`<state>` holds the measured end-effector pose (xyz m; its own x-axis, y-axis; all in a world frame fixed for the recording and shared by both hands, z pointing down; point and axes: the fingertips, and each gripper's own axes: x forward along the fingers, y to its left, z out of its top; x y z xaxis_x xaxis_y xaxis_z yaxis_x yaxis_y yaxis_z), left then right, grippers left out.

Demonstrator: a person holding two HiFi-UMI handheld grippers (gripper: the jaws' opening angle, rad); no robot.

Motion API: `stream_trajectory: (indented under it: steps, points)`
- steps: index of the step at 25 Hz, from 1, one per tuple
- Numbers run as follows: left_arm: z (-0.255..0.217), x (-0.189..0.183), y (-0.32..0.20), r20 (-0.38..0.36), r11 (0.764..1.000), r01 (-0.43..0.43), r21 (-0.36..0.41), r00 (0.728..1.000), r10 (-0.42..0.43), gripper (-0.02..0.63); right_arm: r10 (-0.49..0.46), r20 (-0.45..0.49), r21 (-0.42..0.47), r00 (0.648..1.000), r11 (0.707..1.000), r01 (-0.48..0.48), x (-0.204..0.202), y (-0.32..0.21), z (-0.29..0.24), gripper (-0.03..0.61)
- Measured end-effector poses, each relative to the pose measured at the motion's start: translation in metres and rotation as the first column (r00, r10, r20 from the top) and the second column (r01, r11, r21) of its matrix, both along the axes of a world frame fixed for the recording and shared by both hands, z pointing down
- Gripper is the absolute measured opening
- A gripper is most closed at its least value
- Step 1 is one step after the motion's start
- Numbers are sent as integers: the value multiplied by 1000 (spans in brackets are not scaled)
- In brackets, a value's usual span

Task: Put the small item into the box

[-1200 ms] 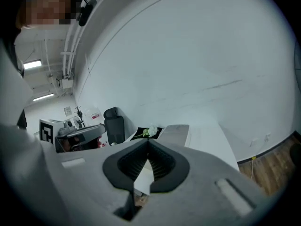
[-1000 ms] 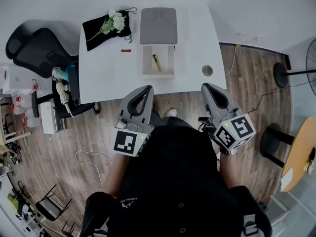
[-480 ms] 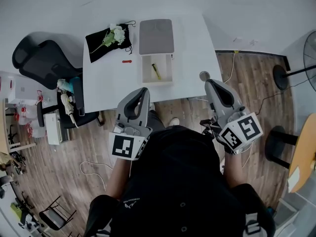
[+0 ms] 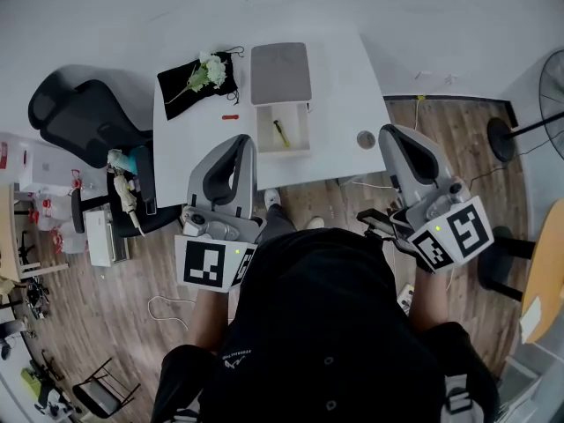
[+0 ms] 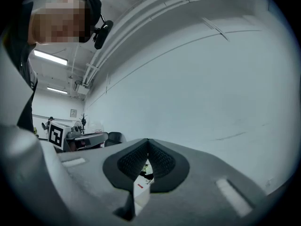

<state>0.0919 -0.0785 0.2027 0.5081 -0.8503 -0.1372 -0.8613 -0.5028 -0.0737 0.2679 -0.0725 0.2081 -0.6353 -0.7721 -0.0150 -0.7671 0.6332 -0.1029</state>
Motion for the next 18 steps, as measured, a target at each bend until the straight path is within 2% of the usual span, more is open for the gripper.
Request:
stream_trajectory:
  steps: [5, 18]
  points:
    - [-11, -1, 8, -66, 999, -48, -3, 997, 47, 5, -22, 12, 44, 1000, 999, 21, -8, 10, -16, 5]
    - [5, 2, 11, -46, 998, -52, -38, 998, 50, 5, -31, 7, 4, 999, 1000, 31, -15, 12, -5, 5]
